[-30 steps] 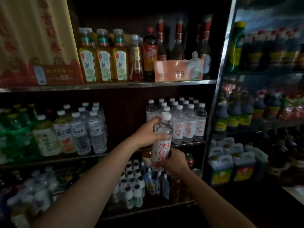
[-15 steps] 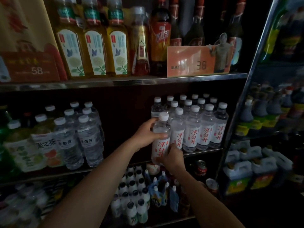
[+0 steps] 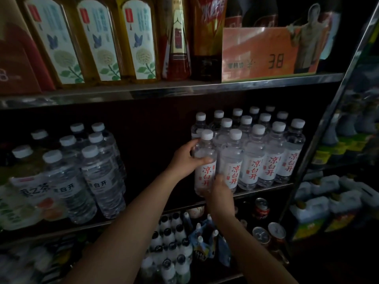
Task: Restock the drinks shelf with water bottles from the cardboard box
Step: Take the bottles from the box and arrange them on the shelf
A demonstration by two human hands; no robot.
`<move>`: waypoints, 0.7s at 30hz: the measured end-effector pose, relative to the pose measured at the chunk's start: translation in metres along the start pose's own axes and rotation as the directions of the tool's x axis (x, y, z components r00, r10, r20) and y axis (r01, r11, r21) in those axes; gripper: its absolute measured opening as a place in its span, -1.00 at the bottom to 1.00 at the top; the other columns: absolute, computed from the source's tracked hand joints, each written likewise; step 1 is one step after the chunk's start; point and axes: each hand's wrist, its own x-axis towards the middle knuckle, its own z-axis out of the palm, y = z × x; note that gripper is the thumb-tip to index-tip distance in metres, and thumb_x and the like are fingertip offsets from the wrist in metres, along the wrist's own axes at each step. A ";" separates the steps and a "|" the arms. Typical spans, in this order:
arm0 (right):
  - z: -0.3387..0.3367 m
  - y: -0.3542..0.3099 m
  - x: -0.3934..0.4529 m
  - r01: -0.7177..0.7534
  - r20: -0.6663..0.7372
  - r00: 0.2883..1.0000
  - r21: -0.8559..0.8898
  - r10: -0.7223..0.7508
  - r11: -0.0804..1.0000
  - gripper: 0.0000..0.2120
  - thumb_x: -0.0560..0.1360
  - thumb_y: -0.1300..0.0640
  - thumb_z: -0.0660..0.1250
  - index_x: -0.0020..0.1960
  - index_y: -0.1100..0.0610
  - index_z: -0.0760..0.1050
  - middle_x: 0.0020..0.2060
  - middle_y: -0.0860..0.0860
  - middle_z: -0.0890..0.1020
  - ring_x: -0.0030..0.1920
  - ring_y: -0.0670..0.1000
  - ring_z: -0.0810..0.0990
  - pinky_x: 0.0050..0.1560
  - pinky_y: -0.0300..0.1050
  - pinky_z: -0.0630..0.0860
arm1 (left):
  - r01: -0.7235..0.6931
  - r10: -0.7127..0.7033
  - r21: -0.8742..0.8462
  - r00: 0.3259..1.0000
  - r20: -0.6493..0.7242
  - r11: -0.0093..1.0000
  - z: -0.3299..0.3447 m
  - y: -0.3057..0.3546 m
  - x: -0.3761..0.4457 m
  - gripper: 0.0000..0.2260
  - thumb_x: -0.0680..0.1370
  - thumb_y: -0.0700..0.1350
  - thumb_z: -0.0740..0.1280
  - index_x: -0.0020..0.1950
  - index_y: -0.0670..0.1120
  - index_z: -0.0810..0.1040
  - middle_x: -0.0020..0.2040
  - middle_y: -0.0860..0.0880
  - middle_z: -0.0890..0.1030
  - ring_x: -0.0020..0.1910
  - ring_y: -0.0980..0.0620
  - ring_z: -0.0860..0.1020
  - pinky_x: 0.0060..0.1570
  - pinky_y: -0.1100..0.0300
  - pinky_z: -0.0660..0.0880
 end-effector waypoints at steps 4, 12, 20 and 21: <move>0.006 -0.001 0.008 0.051 -0.027 0.998 -0.142 -0.055 0.988 -0.61 0.52 0.07 0.34 0.21 0.19 0.25 0.03 0.15 0.61 0.02 0.15 0.63 -0.13 -0.02 0.53 | -0.009 0.010 0.044 1.000 -0.024 0.999 -0.003 -0.003 0.018 -0.43 0.35 -0.14 0.54 0.32 0.02 0.46 0.01 0.17 0.54 -0.01 0.28 0.51 -0.23 0.54 0.41; 0.018 -0.010 0.030 0.013 -0.074 0.997 -0.304 -0.037 0.953 -0.72 0.61 0.21 0.15 0.28 0.24 0.21 0.04 0.18 0.61 0.01 0.17 0.64 -0.09 0.00 0.54 | -0.021 0.026 0.078 0.997 -0.067 0.997 0.004 -0.014 0.045 -0.37 0.29 -0.08 0.58 0.32 0.06 0.46 0.00 0.18 0.54 0.09 0.11 0.57 0.11 0.04 0.56; 0.034 -0.012 0.042 -0.015 -0.078 0.997 -0.353 -0.014 0.936 -0.59 0.60 0.26 0.10 0.40 0.28 0.08 0.04 0.20 0.63 -0.04 0.15 0.66 -0.11 -0.02 0.56 | -0.083 0.092 0.075 0.988 -0.124 0.994 0.010 -0.022 0.057 -0.44 0.33 -0.10 0.56 0.30 0.03 0.50 -0.01 0.20 0.56 0.04 0.19 0.56 0.12 0.16 0.53; 0.036 -0.012 0.041 -0.016 -0.083 0.996 -0.352 -0.014 0.936 -0.60 0.60 0.25 0.10 0.40 0.28 0.08 0.04 0.20 0.63 -0.04 0.15 0.67 -0.10 -0.02 0.57 | -0.088 0.097 0.077 0.987 -0.125 0.993 0.010 -0.021 0.055 -0.44 0.34 -0.12 0.56 0.31 0.02 0.50 -0.02 0.21 0.55 0.03 0.21 0.54 0.09 0.21 0.51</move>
